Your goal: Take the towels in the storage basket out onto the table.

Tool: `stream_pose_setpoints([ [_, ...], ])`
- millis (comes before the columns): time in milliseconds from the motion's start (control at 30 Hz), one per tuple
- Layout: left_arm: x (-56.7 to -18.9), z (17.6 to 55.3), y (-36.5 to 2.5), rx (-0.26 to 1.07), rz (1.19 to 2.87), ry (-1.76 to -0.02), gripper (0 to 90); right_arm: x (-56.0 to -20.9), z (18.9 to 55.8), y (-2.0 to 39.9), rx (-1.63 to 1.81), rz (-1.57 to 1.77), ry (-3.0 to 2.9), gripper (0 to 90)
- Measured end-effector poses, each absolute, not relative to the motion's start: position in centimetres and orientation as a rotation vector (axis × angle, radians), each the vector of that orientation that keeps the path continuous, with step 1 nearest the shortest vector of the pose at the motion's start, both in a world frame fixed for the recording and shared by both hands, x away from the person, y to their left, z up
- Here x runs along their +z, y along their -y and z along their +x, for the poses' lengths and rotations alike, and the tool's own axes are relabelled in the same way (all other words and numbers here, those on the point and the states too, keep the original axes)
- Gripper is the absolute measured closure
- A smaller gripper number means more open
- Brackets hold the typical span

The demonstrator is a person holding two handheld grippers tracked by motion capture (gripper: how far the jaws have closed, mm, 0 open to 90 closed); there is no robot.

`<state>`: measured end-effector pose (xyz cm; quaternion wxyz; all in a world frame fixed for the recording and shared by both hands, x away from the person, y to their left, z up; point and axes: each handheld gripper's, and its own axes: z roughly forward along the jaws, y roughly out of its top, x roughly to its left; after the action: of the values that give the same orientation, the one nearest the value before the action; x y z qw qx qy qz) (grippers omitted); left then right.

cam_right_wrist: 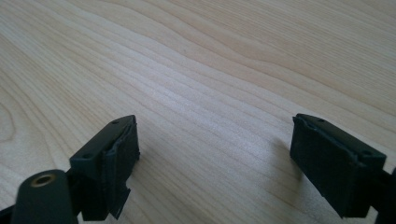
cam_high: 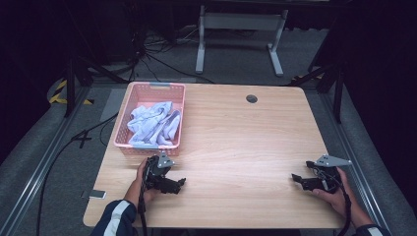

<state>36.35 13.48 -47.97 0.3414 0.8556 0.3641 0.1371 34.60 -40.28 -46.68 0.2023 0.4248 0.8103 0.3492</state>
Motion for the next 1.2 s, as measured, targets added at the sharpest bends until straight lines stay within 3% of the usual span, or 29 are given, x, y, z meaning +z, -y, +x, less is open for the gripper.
stream_pose_setpoints([
  [400,-47.8,35.7,-13.9,0.344,2.231,-0.927,4.4,-46.7,34.9,40.2,0.977,1.159,-2.283,15.0],
  [467,-47.5,35.6,-14.3,0.333,2.253,-0.884,9.3,-46.7,34.8,40.2,0.981,1.165,-2.28,15.0],
  [533,-47.3,35.4,-14.5,0.332,2.247,-0.879,19.9,-46.7,34.9,40.2,0.976,1.16,-2.282,15.0],
  [600,-46.9,35.1,-14.6,0.333,2.253,-0.842,15.0,-46.7,34.9,40.2,0.978,1.161,-2.282,15.0],
  [667,-46.2,34.8,-14.7,0.347,2.247,-0.798,21.5,-46.7,34.9,40.2,0.979,1.161,-2.282,15.0],
  [967,-41.4,34.3,-16.2,0.502,2.131,-0.751,19.8,-46.7,34.8,40.3,0.983,1.153,-2.288,15.0],
  [1200,-37.9,36.4,-17.8,0.604,2.057,-0.797,17.0,-46.7,34.8,40.3,0.982,1.152,-2.29,15.0],
])
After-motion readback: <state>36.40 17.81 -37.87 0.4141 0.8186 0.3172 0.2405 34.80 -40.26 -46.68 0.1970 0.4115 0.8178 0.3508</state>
